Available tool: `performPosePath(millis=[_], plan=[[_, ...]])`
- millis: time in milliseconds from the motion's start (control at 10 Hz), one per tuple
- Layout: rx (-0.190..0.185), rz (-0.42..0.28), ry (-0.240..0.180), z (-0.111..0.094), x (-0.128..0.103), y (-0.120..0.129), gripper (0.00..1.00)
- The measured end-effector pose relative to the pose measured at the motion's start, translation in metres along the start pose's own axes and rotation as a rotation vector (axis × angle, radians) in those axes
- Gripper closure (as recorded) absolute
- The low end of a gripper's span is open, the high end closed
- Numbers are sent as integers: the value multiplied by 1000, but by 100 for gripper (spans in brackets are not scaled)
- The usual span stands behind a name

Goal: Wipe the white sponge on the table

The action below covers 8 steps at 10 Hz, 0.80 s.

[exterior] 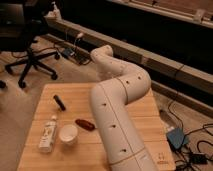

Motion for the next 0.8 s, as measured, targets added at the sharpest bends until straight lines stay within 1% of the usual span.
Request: performPosePath(millis=[200, 400, 500, 600, 800], plan=[[12, -75, 13, -2, 8, 28, 100], [12, -134, 46, 7, 26, 48, 100], [6, -155, 56, 10, 34, 55, 100], [-8, -191, 69, 15, 45, 71, 100], [-38, -198, 80, 19, 57, 76, 100]])
